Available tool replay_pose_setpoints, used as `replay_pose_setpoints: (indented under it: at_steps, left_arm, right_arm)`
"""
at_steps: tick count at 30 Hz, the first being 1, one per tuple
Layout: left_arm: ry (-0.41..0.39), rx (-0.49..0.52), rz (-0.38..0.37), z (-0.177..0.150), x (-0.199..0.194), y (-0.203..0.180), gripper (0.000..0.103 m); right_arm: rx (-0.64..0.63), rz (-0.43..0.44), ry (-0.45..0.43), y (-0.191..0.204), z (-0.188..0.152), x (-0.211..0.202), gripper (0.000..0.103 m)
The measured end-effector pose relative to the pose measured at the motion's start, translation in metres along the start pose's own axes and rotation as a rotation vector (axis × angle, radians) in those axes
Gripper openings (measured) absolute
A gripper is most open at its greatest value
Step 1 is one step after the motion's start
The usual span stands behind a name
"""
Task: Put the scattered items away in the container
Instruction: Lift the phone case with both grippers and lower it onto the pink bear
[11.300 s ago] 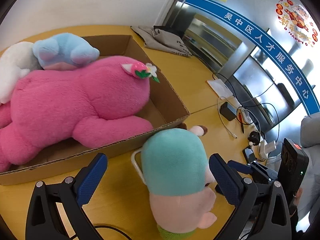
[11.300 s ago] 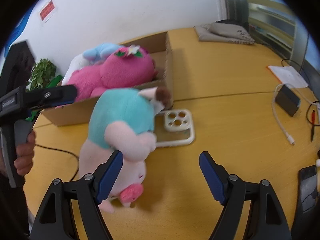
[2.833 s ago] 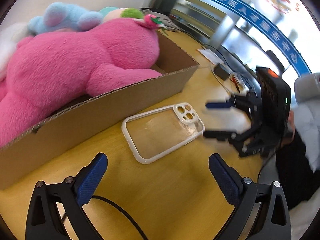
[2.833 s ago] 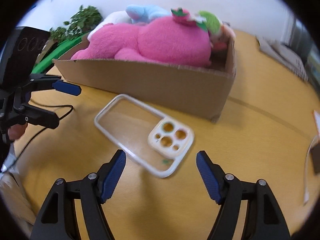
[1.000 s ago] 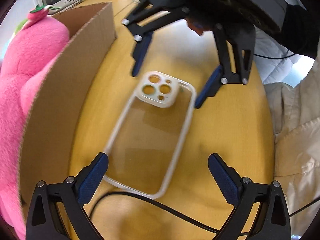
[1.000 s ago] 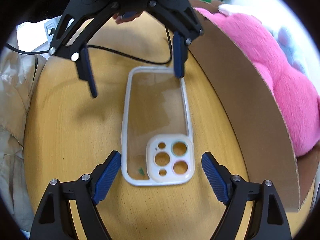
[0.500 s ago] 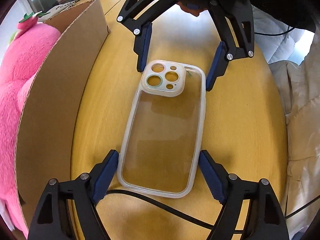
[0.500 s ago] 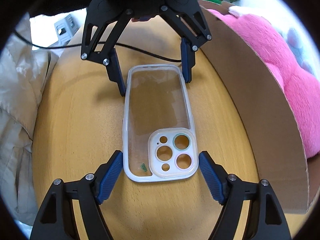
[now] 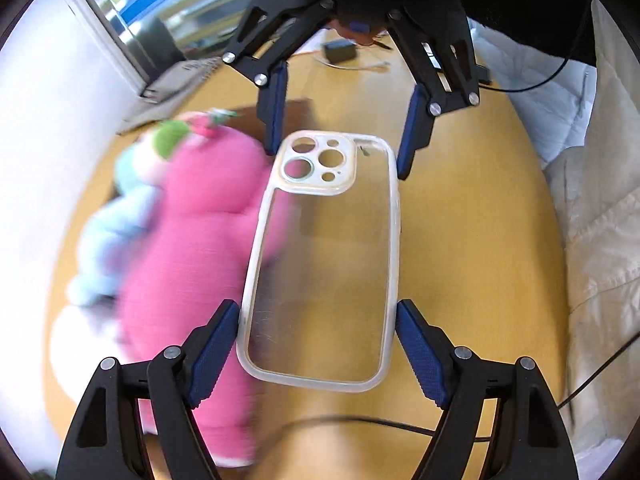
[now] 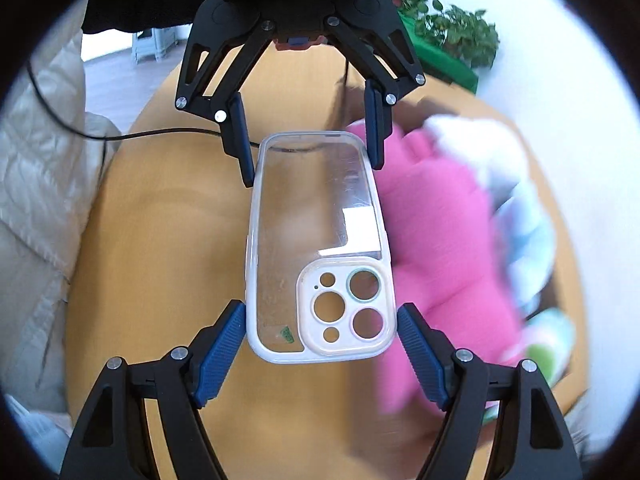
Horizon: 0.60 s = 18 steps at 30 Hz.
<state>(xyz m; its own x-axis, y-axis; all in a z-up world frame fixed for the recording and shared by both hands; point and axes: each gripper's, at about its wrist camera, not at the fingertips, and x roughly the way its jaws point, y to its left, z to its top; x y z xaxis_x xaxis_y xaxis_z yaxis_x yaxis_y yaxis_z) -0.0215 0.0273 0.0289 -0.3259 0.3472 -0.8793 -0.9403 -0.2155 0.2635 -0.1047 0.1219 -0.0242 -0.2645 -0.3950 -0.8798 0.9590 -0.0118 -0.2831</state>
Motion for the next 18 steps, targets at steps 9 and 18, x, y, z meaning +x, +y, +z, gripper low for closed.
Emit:
replay_pose_setpoints:
  at_steps: [9,18]
  left_arm:
    - [0.028,0.001,0.023,-0.001,-0.004,0.114,0.083]
    - [0.08,-0.051,-0.097,-0.006,0.079,0.147,0.085]
  right_arm:
    - [-0.018,-0.024,0.026,-0.052,0.026,-0.027,0.077]
    - [0.077,0.072,0.147,-0.091,-0.009,0.035,0.077]
